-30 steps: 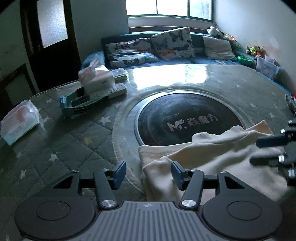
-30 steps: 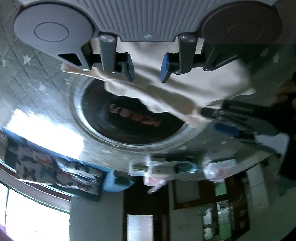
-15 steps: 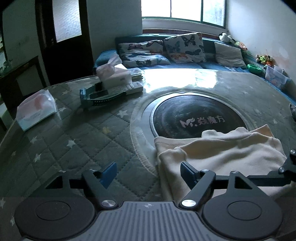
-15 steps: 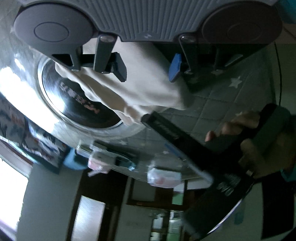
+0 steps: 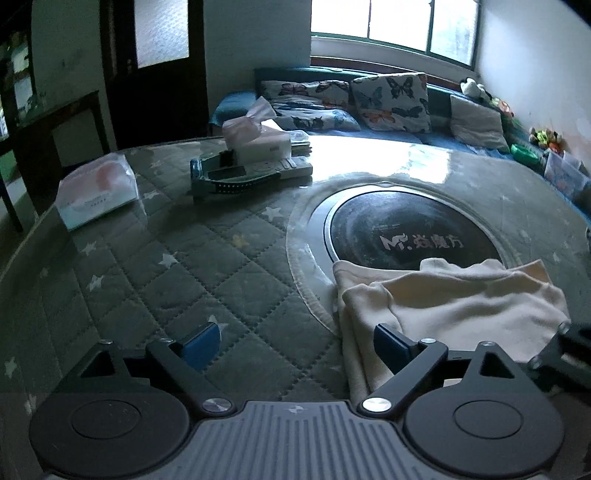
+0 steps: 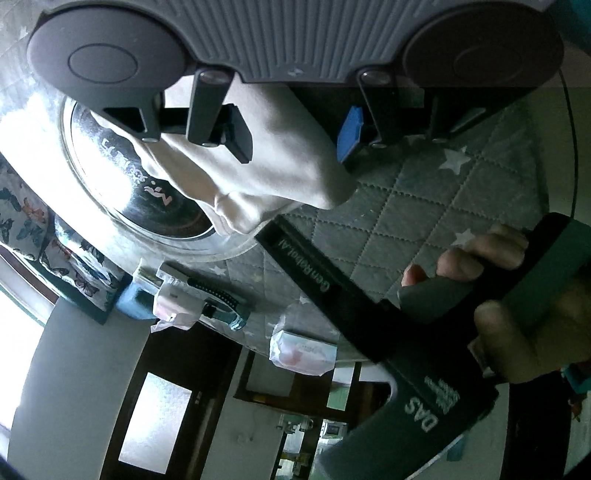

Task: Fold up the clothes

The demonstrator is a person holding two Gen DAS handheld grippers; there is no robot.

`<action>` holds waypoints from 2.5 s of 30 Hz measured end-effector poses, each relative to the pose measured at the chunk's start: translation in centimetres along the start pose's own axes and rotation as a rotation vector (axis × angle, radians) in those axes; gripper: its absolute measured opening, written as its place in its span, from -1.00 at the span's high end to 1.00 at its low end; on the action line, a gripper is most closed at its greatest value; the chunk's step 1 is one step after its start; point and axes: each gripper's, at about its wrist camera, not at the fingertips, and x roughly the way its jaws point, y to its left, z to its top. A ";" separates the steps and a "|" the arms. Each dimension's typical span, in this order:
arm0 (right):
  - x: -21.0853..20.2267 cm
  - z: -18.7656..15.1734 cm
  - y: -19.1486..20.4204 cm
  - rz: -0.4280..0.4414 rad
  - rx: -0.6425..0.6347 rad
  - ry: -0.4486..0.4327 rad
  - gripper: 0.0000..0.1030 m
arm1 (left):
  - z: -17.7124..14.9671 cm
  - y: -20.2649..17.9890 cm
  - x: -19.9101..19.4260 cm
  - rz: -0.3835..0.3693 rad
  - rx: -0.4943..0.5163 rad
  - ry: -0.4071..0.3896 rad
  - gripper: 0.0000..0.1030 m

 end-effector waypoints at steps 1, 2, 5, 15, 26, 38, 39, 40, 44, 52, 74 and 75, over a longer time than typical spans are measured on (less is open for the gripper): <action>0.2 0.0 0.2 -0.002 -0.003 0.001 0.03 | 0.0 0.0 -0.1 -0.010 -0.010 0.003 -0.79; 0.3 0.1 0.3 -0.004 -0.006 0.002 0.04 | -0.1 0.0 -0.2 -0.018 -0.018 0.006 -0.79; 0.8 0.2 0.8 -0.010 -0.016 0.005 0.05 | -0.2 0.1 -0.3 -0.033 -0.036 0.013 -0.79; 1.8 0.5 1.2 -0.037 -0.018 0.004 0.42 | -0.6 0.2 -0.2 -0.077 -0.105 0.050 -0.79; 0.4 0.8 -1.5 0.039 0.145 -0.032 0.68 | -0.6 0.6 0.2 -0.196 -0.228 0.099 -0.68; -0.7 -0.1 -3.8 0.129 0.283 -0.031 0.56 | -0.2 0.5 -0.1 -0.172 -0.242 0.091 -0.67; -1.1 -0.3 -4.1 0.128 0.296 -0.034 0.56 | -0.3 0.7 -0.4 -0.150 -0.230 0.075 -0.67; -1.4 -0.6 -4.4 0.122 0.306 -0.036 0.56 | -0.3 0.8 -0.8 -0.135 -0.221 0.058 -0.66; -3.0 -1.8 -5.9 0.046 0.325 -0.031 0.56 | -0.3 0.4 -2.5 -0.121 -0.163 -0.023 -0.49; -1.7 -4.8 -7.5 -0.011 0.378 0.037 0.60 | -0.5 -4.7 -2.5 -0.258 0.002 -0.041 -0.15; -5.9 -8.1 -13.4 -0.167 0.507 0.018 0.61 | -2.0 -7.4 0.0 -0.314 0.117 0.008 -0.04; -5.5 -8.1 -13.8 -0.175 0.511 0.025 0.61 | -2.1 -7.2 0.2 -0.311 0.108 0.015 -0.04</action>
